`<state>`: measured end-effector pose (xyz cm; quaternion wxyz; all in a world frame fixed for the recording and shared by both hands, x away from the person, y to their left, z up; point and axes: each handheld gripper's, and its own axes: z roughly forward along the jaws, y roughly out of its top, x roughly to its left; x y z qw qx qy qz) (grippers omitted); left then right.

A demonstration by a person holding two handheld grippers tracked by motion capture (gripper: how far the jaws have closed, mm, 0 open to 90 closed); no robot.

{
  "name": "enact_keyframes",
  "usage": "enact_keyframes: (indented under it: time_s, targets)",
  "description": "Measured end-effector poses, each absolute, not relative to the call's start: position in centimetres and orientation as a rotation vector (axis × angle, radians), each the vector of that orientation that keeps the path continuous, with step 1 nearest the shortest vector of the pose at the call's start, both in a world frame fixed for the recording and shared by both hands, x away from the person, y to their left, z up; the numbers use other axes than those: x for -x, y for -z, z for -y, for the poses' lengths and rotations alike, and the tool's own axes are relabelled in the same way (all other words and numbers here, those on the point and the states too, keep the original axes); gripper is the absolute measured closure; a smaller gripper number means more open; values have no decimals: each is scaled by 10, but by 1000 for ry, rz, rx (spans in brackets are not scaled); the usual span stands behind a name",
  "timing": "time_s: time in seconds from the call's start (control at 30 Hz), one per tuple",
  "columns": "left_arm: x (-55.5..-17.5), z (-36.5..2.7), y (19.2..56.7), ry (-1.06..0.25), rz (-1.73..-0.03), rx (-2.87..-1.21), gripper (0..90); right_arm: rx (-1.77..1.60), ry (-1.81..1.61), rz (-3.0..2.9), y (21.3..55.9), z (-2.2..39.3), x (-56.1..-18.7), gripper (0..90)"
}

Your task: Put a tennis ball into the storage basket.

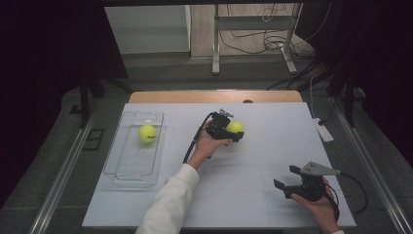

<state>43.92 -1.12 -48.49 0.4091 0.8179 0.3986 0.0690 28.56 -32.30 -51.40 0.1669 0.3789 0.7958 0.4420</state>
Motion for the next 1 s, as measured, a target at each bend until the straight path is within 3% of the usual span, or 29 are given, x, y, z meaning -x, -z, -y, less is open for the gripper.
enact_keyframes:
  time_s: [1.0]
  targets:
    - [-417, -12, 458, -219, -984, -1975, 272, -1095, -1266, -2247, 513, 324, -285, 129]
